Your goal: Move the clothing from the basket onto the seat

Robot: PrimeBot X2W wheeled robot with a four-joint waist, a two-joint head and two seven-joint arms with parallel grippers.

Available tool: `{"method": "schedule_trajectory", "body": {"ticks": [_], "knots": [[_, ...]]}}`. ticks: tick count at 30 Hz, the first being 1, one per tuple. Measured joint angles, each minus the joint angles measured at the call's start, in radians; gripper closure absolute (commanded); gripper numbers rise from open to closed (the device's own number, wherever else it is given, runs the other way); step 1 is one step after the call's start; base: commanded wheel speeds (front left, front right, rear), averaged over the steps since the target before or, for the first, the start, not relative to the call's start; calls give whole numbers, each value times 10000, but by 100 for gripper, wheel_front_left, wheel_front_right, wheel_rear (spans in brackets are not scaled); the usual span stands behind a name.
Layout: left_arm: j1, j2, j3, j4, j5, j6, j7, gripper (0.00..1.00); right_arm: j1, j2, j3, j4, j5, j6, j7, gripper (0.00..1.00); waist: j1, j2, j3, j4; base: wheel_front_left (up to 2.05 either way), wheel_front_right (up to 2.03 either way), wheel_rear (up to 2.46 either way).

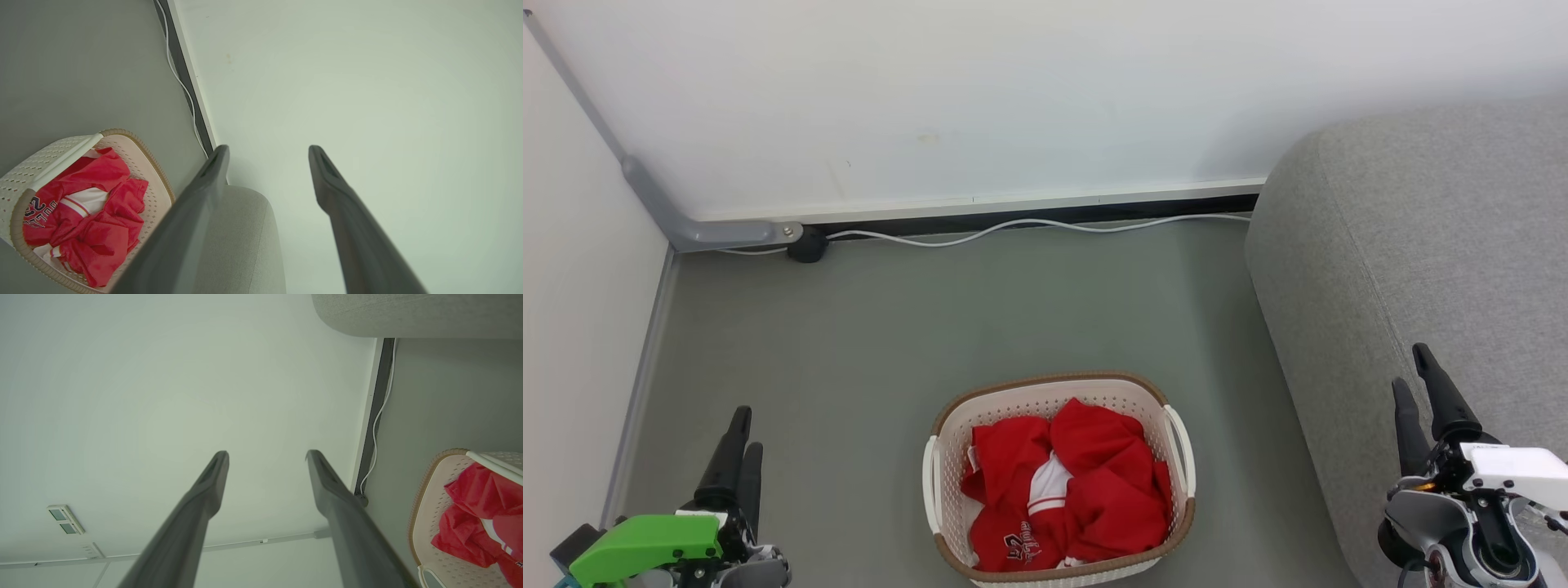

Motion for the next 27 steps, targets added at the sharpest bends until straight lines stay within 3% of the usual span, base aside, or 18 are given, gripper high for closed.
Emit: {"method": "schedule_trajectory", "body": {"ticks": [11, 17, 27], "knots": [[7, 119, -238, -161, 646, 0, -385, 0, -2, -606, 606, -140, -982, -13, -441, 0, 0, 0, 23, 28, 0, 0, 0], [15, 476, -522, -199, 1689, 2, -648, 0, -78, -1005, 1304, -316, -2211, -313, -648, 0, 0, 0, 44, 49, 0, 0, 0], [22, 621, -907, -330, 3315, 213, -997, 0, -181, -1118, 2217, -387, -3894, -616, -968, 0, 0, 0, 39, 45, 0, 0, 0]]}}
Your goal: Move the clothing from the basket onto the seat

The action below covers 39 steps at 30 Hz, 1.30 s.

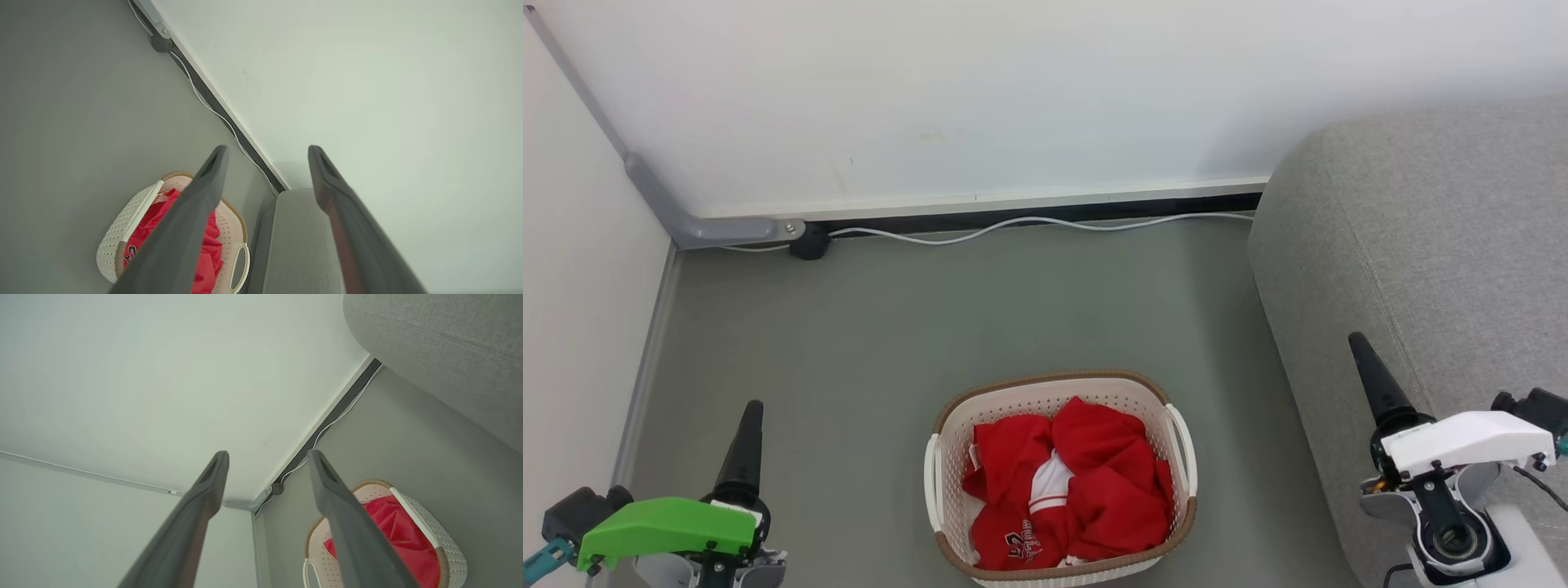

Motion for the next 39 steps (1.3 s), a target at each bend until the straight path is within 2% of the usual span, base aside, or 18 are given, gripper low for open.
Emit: {"method": "schedule_trajectory", "body": {"ticks": [18, 39], "knots": [[217, 29, -397, -382, 2474, 316, -608, 0, -180, -309, 1323, 69, -2288, -451, -616, 0, 0, 0, -23, 8, 0, 0, 0], [468, 36, -644, -848, 5273, 410, -1350, 0, -378, -723, 2700, 201, -4846, -899, -1350, 0, 0, 0, -11, -2, 0, 0, 0]]}}
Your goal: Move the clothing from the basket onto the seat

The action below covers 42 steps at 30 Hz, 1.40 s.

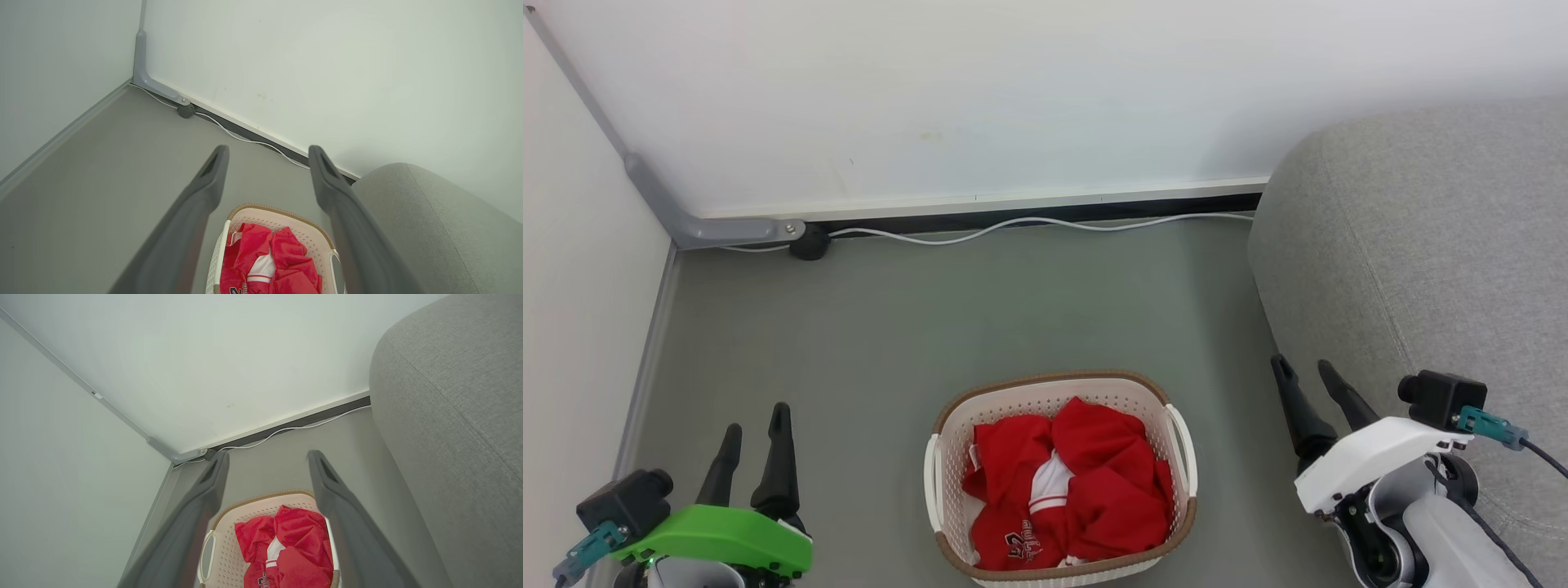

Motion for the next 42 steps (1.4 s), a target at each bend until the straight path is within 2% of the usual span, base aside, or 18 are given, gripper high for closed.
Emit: {"method": "schedule_trajectory", "body": {"ticks": [12, 25, 36, 42], "knots": [[248, 13, -113, -167, 1726, -2, -412, 0, -111, -324, 767, 12, -1503, -307, -407, 0, 0, 0, 32, -37, 0, 0, 0], [365, 94, -178, -372, 3513, -21, -838, 0, -209, -537, 1162, 17, -2775, -529, -828, 0, 0, 0, 19, -118, 0, 0, 0], [621, 50, -157, -372, 4591, -182, -1218, 0, -208, -681, 1337, -42, -3793, -848, -1218, 0, 0, 0, 14, -172, 0, 0, 0], [629, 35, -75, -366, 4644, -242, -1231, 0, -208, -711, 1327, -58, -3841, -855, -1231, 0, 0, 0, 20, -180, 0, 0, 0]]}}
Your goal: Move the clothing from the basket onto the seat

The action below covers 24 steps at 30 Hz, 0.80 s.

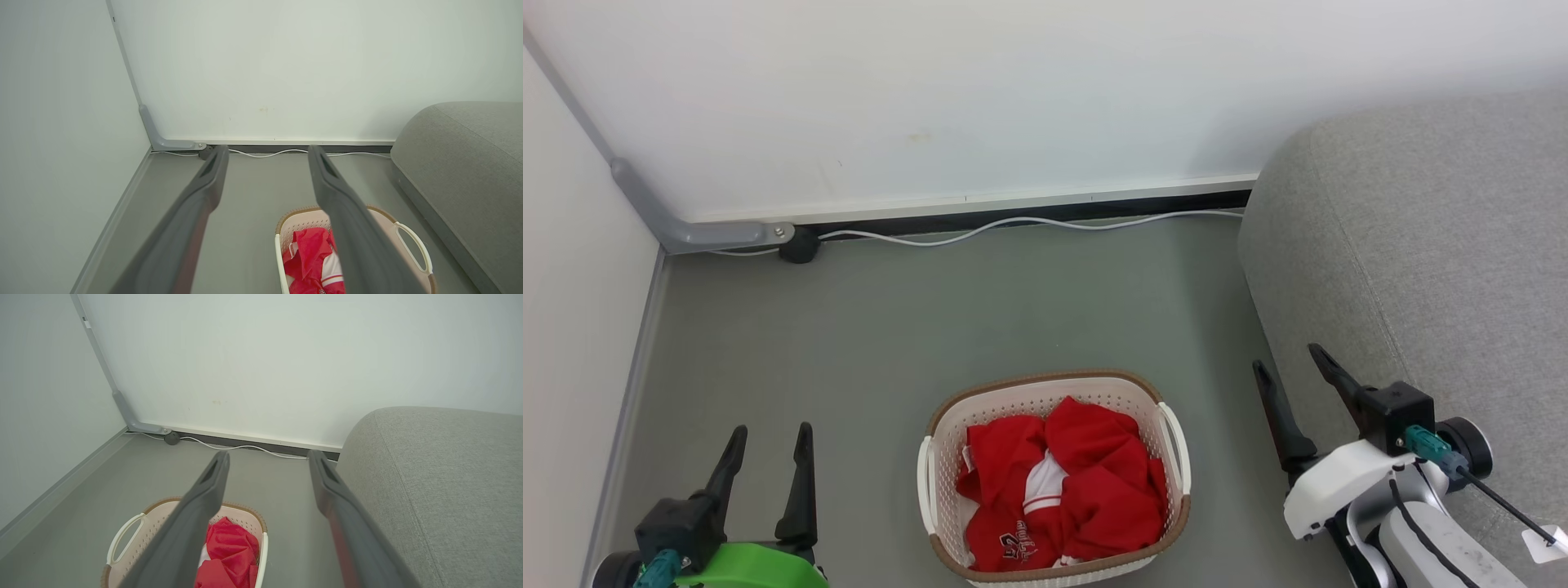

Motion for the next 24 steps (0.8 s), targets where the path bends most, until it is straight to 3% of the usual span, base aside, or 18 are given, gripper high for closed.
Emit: {"method": "schedule_trajectory", "body": {"ticks": [10, 24], "knots": [[0, -50, 132, -104, -4, -119, 0, 0, -1, 4, -98, -297, -104, 6, -2, 0, 0, 0, 270, -18, 0, 0, 0], [-779, -71, -349, -280, -31, -278, -2, 0, -856, 4, -596, -821, -558, -4, -4, 0, 1, 0, 1936, -42, 0, 0, 0]]}}
